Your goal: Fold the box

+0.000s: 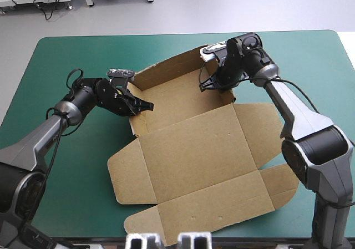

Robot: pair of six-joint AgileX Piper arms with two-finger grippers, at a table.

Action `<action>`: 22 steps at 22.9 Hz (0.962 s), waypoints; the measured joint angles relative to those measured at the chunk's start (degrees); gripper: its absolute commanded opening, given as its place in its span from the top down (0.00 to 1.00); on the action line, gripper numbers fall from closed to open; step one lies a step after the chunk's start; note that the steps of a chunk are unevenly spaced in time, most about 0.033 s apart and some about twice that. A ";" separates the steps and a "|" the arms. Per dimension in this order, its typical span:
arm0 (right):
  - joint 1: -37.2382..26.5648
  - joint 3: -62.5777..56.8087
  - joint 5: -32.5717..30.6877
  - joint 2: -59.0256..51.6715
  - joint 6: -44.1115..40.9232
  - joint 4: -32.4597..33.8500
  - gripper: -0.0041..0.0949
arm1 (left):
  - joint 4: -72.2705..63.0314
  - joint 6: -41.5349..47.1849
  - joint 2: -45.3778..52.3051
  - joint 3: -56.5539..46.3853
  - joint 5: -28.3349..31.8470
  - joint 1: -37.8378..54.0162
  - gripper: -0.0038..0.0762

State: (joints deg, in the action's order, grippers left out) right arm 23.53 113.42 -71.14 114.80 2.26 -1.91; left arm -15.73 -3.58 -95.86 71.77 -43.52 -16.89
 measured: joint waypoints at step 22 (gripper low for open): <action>-1.06 -4.97 0.54 4.85 -7.60 -1.68 0.98 | 15.73 7.74 -14.87 22.93 -19.82 -4.20 0.97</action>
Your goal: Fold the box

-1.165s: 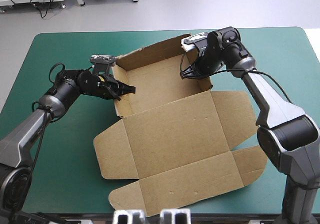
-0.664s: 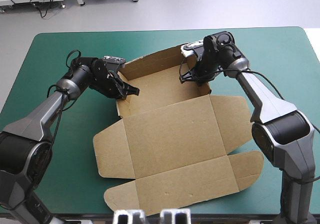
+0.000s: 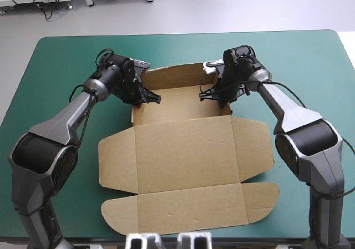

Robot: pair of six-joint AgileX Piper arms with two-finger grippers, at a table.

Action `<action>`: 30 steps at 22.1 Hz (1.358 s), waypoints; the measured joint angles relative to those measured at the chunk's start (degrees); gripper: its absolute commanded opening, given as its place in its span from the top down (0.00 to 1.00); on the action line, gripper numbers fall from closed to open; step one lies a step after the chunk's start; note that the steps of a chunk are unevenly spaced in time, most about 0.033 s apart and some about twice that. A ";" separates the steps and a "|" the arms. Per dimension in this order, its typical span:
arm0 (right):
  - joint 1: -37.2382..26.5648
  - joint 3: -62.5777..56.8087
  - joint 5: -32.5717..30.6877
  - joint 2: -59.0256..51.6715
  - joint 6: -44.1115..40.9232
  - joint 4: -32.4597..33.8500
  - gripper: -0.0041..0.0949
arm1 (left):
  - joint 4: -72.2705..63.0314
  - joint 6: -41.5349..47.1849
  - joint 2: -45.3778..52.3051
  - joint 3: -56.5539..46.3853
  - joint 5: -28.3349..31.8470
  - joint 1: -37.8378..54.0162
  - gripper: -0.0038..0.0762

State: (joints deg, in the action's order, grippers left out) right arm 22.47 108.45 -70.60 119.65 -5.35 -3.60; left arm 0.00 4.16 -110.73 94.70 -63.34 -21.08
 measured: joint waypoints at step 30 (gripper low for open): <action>-1.15 0.53 -0.68 -17.26 9.26 1.52 0.15 | 2.79 -9.65 28.84 5.54 -8.26 -0.56 0.95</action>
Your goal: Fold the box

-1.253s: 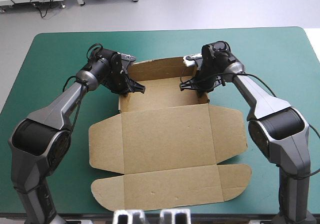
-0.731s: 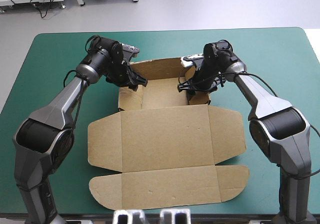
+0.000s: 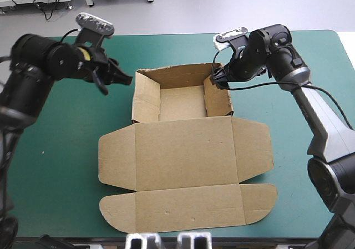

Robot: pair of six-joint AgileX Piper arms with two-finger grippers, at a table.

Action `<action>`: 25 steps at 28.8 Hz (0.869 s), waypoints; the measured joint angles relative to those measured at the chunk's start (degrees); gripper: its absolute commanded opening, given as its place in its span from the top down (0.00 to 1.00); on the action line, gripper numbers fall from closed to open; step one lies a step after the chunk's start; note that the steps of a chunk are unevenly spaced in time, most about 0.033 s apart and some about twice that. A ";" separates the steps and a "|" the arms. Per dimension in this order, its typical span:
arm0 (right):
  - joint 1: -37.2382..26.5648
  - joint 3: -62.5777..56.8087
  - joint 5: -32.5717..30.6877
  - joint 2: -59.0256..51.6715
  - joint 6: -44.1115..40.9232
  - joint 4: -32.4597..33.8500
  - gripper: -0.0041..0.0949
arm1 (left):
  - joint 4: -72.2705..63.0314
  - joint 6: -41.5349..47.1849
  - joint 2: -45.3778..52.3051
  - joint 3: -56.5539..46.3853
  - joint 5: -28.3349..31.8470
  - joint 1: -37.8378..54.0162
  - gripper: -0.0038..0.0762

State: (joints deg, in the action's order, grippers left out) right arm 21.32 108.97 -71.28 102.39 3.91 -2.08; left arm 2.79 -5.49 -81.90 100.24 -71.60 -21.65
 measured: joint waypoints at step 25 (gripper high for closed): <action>0.00 0.00 2.17 16.84 -0.03 -3.53 0.90 | 3.98 6.24 49.33 -47.20 -0.05 0.00 0.96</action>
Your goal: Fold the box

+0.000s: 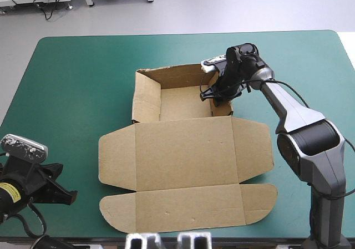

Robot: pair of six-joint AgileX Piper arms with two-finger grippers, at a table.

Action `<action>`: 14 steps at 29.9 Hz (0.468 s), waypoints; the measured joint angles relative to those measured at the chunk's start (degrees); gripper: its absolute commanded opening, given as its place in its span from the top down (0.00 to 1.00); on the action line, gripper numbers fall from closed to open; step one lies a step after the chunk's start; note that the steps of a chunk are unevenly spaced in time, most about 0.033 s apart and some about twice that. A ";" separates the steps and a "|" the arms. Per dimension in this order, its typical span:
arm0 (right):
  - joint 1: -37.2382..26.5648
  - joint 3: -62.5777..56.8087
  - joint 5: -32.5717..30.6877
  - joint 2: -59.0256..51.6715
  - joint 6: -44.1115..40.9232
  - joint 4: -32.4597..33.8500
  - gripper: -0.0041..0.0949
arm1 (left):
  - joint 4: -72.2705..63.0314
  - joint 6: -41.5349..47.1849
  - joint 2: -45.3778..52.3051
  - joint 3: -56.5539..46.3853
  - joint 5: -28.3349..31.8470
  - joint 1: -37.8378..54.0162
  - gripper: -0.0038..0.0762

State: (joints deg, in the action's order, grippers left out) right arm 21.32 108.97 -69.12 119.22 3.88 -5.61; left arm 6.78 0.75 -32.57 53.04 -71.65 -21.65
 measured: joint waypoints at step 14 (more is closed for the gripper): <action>-4.49 10.14 -2.23 0.26 2.88 5.61 0.98 | 0.87 0.72 0.00 0.00 0.00 0.00 0.96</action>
State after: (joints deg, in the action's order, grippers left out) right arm 16.83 119.11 -71.34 119.48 6.76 0.00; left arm 7.65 1.46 -32.57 53.04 -71.65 -21.65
